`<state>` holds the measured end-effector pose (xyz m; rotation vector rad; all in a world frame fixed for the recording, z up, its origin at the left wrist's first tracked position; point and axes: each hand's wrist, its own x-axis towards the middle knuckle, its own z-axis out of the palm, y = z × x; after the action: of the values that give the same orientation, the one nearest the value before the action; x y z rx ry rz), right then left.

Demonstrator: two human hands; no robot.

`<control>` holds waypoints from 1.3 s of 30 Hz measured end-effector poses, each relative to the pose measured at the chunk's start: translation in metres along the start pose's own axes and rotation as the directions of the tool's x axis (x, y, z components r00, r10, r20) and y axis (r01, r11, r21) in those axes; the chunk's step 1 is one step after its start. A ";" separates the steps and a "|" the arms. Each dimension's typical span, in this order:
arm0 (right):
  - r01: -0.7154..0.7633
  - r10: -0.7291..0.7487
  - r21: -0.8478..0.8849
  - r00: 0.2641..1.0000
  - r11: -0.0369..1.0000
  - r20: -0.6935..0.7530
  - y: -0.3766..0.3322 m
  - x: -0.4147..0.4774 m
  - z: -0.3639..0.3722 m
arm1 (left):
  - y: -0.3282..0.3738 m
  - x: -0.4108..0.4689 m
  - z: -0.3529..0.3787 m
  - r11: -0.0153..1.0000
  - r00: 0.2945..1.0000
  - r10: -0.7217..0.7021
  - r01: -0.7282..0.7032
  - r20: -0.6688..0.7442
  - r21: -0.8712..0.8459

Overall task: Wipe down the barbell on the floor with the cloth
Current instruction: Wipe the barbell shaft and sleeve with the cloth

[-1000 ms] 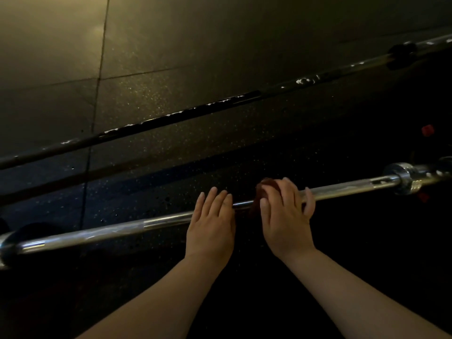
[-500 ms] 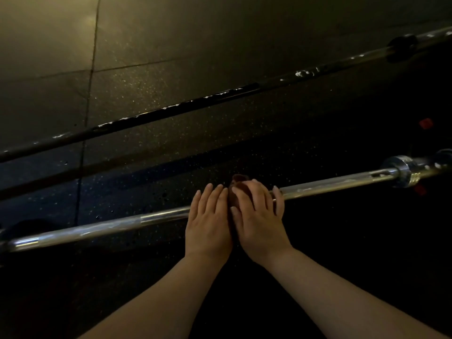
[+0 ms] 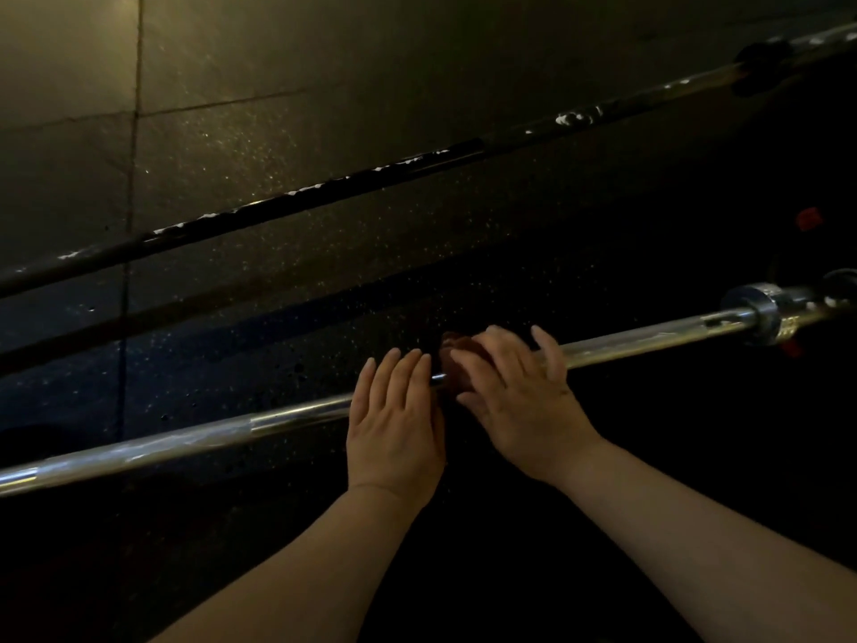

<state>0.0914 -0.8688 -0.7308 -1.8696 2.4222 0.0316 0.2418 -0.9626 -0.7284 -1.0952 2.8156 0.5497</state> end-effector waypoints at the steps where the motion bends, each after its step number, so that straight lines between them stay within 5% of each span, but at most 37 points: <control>1: -0.014 0.014 0.004 1.000 1.000 0.027 0.006 -0.002 -0.005 | -0.001 -0.002 -0.008 1.000 0.999 0.011 -0.010 0.031 -0.009; 6: -0.123 0.076 0.162 0.960 0.979 0.269 0.007 0.001 -0.040 | -0.006 0.000 -0.038 0.996 0.975 0.083 -0.079 0.206 -0.027; 12: 0.188 -0.180 -0.001 0.941 0.982 0.287 -0.006 0.015 -0.025 | -0.015 -0.006 -0.036 0.998 0.975 0.055 -0.050 0.217 -0.030; 17: -0.065 0.069 -0.025 0.967 0.998 0.244 -0.012 0.010 -0.044 | -0.020 -0.016 -0.039 0.999 0.980 0.025 -0.016 0.197 -0.044; 20: -0.161 0.141 0.028 0.924 0.987 0.354 -0.030 0.013 -0.051 | -0.027 -0.018 -0.041 0.998 0.970 0.017 0.000 0.241 -0.069; 24: 0.025 -0.070 0.110 0.898 0.994 0.435 -0.059 0.028 -0.048 | -0.031 -0.014 -0.035 0.993 0.979 0.005 0.019 0.204 -0.115; 29: 0.006 0.000 -0.016 0.947 1.000 0.322 -0.024 0.020 -0.032 | -0.025 -0.018 -0.025 0.991 0.994 -0.053 0.064 0.095 -0.118; 33: -0.238 0.231 0.090 0.969 0.967 0.086 -0.032 0.003 -0.021 | -0.018 -0.017 -0.017 0.992 0.997 -0.081 0.082 0.019 -0.095; 39: -0.022 0.023 0.115 1.000 0.993 -0.014 -0.044 0.004 0.004 | -0.028 -0.019 -0.001 0.999 0.997 -0.041 0.042 -0.060 0.019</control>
<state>0.1328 -0.8836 -0.7334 -1.8008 2.3999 -0.1187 0.2751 -0.9700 -0.7325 -1.1832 2.8348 0.4922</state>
